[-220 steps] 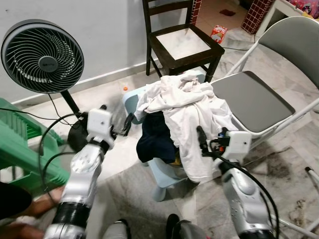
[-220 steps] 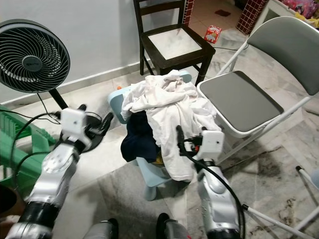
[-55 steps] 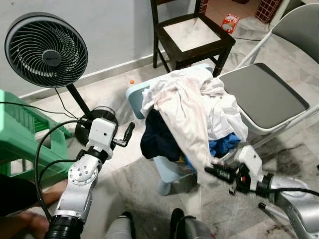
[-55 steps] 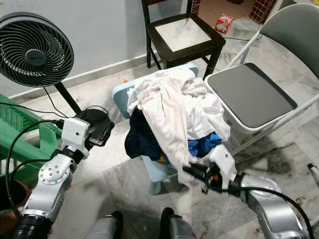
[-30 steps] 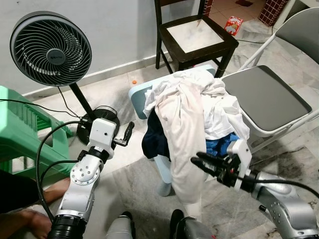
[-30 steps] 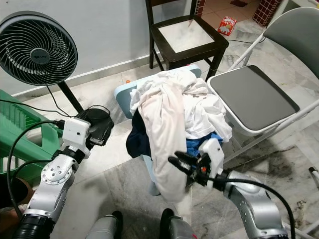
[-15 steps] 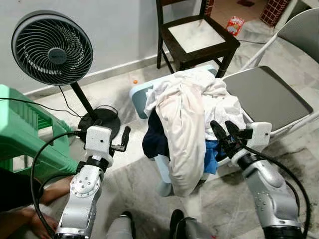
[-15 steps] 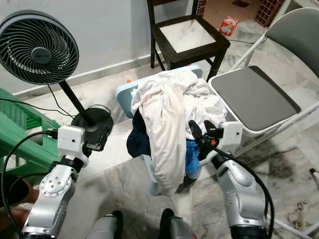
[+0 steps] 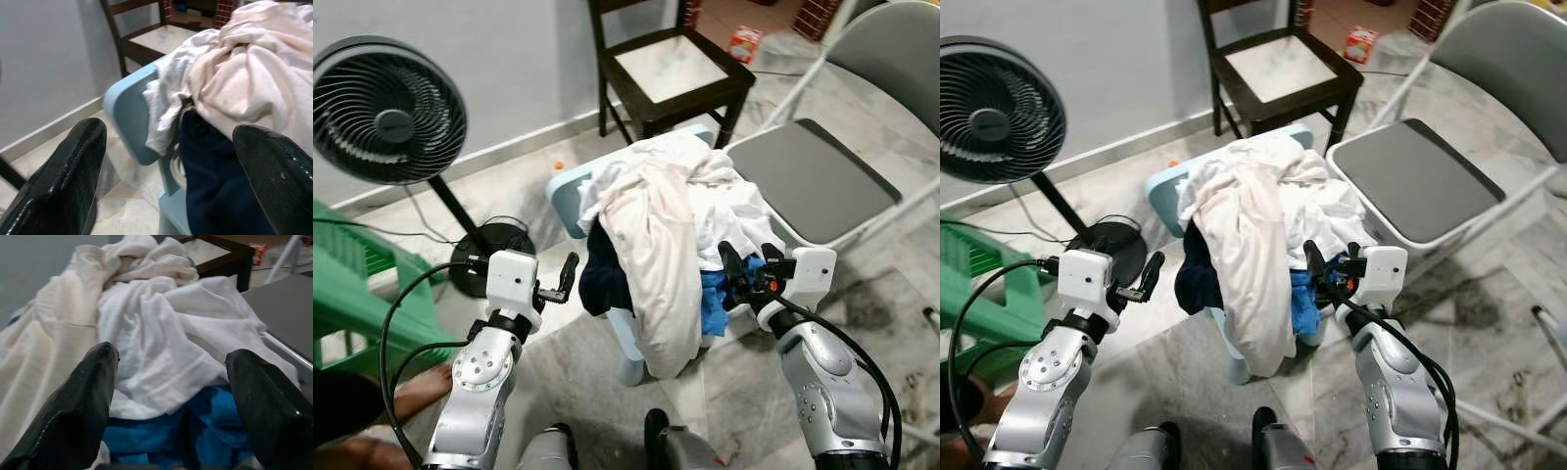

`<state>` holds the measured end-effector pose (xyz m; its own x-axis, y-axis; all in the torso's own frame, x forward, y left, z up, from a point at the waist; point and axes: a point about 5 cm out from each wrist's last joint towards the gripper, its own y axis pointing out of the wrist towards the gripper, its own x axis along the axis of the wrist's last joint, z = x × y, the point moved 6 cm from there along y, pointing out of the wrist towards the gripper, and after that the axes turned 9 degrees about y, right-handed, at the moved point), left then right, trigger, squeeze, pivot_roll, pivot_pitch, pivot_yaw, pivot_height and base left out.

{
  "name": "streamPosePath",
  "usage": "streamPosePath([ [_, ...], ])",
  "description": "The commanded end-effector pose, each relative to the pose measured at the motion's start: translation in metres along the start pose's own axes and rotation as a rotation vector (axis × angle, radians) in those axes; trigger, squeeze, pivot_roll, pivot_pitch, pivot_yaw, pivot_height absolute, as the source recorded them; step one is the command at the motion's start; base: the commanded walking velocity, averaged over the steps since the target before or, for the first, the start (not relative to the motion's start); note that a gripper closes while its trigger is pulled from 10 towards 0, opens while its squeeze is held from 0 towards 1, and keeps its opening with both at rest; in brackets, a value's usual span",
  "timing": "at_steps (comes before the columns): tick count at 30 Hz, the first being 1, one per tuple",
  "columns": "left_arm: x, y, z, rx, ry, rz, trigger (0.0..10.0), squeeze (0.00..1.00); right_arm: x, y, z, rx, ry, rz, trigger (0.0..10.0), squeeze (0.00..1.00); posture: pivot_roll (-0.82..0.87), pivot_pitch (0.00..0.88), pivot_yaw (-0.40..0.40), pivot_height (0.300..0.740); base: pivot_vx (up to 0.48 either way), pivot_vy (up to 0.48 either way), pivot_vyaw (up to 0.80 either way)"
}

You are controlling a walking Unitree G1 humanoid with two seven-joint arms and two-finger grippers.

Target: Hang hanger

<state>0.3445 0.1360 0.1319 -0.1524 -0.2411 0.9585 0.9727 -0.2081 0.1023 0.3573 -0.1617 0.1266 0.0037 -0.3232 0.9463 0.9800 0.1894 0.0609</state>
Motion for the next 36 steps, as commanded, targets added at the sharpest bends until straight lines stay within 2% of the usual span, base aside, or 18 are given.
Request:
streamPosePath([
  [1,-0.002,-0.003,-0.001,-0.007,-0.009,0.011,10.0,0.00,-0.004,-0.003,-0.001,-0.007,-0.007,0.005,10.0,0.27,0.20,0.299,-0.014,0.740,0.000,0.000,0.00],
  [2,-0.002,-0.003,-0.001,-0.007,-0.009,0.012,10.0,0.00,-0.004,-0.003,-0.001,-0.006,-0.013,0.004,10.0,0.27,0.20,0.299,-0.014,0.740,0.000,0.000,0.00],
  [3,-0.003,-0.003,-0.001,-0.009,-0.011,0.013,10.0,0.00,-0.006,-0.003,0.002,-0.001,-0.017,0.006,10.0,0.00,0.20,0.298,-0.014,0.740,0.000,0.000,0.00],
  [14,-0.008,-0.001,-0.008,-0.023,-0.005,0.034,10.0,0.00,-0.010,-0.002,0.009,0.019,-0.039,0.015,10.0,0.00,0.20,0.290,-0.018,0.740,0.000,0.000,0.00],
  [22,-0.010,-0.002,-0.009,-0.025,-0.012,0.038,10.0,0.00,-0.011,-0.001,0.011,0.028,-0.049,0.020,10.0,0.00,0.20,0.291,-0.029,0.740,0.000,0.000,-0.80],
  [26,-0.009,-0.001,-0.008,-0.022,-0.016,0.035,10.0,0.00,-0.010,0.000,0.015,0.040,-0.044,0.014,10.0,0.00,0.20,0.293,-0.029,0.740,0.000,0.000,-0.10],
  [28,-0.009,-0.002,-0.010,-0.026,-0.022,0.033,10.0,0.00,-0.007,0.006,0.024,0.048,-0.010,-0.010,10.0,0.00,0.20,0.300,-0.026,0.740,0.000,0.000,0.00],
  [30,-0.009,-0.003,-0.010,-0.027,-0.024,0.035,10.0,0.00,-0.007,0.008,0.027,0.050,-0.001,-0.015,10.0,0.00,0.20,0.300,-0.026,0.740,0.000,0.000,0.00],
  [36,-0.026,-0.022,0.008,0.054,0.045,0.094,10.0,0.00,-0.017,0.020,0.053,0.086,0.039,-0.009,10.0,0.00,0.24,0.322,-0.020,0.740,0.000,0.000,0.00],
])
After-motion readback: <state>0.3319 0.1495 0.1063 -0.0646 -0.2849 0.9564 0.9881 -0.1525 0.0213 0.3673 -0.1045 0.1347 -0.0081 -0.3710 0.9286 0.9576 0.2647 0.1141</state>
